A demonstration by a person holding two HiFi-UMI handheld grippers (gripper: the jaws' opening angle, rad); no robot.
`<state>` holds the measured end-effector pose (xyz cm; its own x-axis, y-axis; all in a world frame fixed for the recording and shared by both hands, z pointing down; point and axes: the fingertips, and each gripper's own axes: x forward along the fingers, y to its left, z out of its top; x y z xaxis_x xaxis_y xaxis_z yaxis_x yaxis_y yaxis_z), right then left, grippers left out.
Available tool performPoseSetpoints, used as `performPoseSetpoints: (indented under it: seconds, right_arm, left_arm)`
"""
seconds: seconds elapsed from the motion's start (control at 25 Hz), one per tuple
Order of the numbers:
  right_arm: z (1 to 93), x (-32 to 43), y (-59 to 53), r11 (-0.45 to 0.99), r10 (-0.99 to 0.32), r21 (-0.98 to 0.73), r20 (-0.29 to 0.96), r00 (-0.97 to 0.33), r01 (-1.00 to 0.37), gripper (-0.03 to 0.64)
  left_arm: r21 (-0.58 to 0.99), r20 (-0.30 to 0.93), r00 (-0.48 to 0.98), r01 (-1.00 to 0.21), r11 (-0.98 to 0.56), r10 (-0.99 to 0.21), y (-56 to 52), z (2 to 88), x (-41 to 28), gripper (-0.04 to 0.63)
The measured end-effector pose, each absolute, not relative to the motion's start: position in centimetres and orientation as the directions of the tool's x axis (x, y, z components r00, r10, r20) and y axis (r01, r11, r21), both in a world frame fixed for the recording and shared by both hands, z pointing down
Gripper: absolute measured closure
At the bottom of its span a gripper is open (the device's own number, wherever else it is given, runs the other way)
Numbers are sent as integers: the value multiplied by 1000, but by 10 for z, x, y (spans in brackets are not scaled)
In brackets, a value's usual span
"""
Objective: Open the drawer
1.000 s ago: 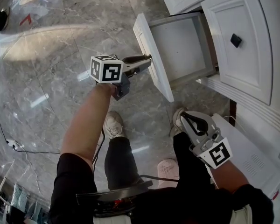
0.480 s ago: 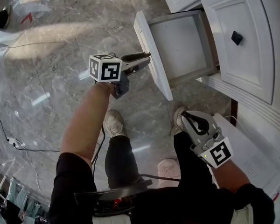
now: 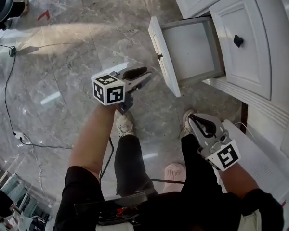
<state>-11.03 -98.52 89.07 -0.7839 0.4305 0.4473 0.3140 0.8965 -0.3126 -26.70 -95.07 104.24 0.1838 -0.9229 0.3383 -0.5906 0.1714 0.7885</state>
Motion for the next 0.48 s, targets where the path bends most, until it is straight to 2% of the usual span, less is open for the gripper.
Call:
performPoseSetpoints:
  seconds: [0.12, 0.24, 0.48]
  right_arm:
    - [858, -110, -973, 890, 444, -315, 430, -786, 330, 617]
    - [807, -116, -961, 890, 441, -316, 407, -800, 330, 617]
    - [698, -139, -967, 901, 422, -264, 351, -836, 344, 618]
  left_arm:
    - [776, 287, 131, -613, 149, -949, -931, 985, -255, 474]
    - [752, 248, 58, -641, 154, -967, -909, 913, -253, 595]
    - [670, 179, -5, -732, 125, -984, -910, 760, -258, 595]
